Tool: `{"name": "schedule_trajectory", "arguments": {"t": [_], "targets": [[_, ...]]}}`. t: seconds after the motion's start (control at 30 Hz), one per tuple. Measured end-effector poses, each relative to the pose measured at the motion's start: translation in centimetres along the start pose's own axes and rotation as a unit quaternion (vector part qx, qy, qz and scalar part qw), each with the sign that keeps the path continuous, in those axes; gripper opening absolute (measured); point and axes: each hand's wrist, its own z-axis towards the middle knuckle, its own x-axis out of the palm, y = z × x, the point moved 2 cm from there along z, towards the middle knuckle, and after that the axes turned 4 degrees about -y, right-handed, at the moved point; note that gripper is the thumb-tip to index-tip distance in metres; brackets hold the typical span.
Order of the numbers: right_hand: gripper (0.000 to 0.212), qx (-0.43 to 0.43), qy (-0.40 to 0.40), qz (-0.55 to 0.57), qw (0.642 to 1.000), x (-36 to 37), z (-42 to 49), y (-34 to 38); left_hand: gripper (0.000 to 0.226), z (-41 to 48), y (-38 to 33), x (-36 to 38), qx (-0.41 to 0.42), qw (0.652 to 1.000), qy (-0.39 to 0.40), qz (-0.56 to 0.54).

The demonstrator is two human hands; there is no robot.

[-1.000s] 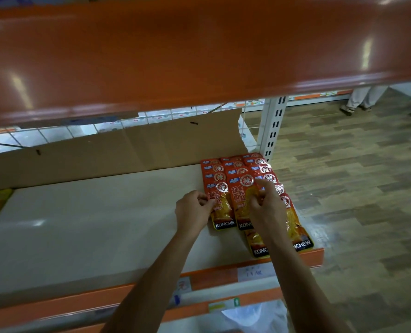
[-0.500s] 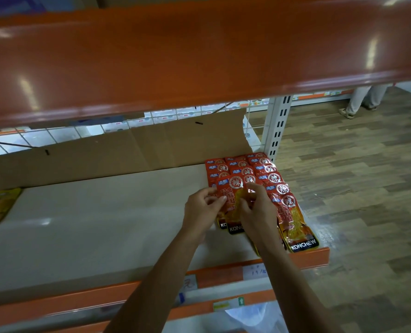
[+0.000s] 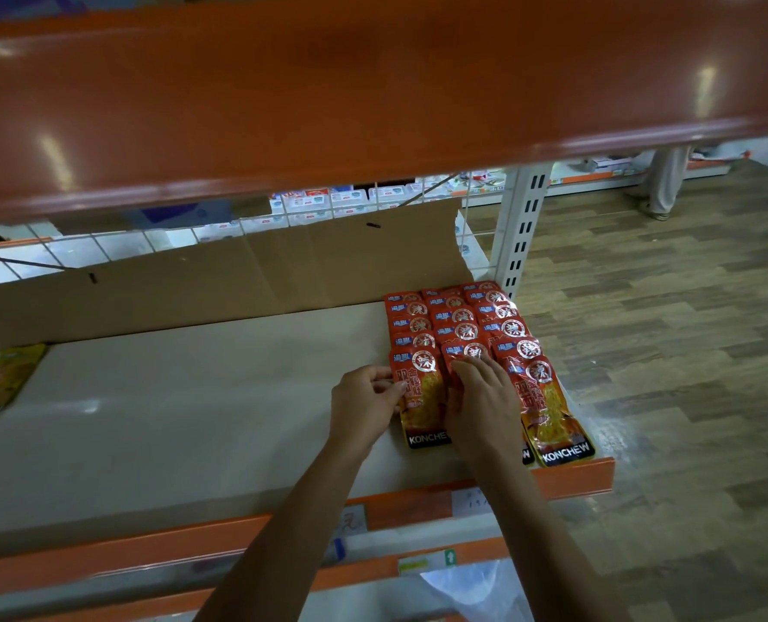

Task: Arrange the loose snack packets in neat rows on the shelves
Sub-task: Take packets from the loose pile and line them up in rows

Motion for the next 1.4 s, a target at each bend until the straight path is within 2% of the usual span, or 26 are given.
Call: {"name": "schedule_trajectory", "arguments": {"t": [0.67, 0.9, 1.13, 1.4], "targets": [[0.048, 0.001, 0.021, 0.010, 1.000, 0.2, -0.4, -0.3, 0.042, -0.6, -0.9, 0.3, 0.030, 0.994, -0.026, 0.099], [0.054, -0.045, 0.033, 0.014, 0.998, 0.7, -0.9, 1.5, 0.029, -1.5, -1.0, -1.3, 0.073, 0.977, -0.075, 0.187], [0.043, -0.116, 0.048, 0.057, 0.990, 2.9, -2.8, 7.1, 0.037, -2.7, 0.9, -6.4, 0.114, 0.948, -0.113, 0.274], [0.045, -0.194, 0.095, 0.062, 0.974, 7.7, -8.0, 17.5, 0.041, -4.8, 5.9, -18.4, 0.096, 0.933, -0.185, 0.293]]}}
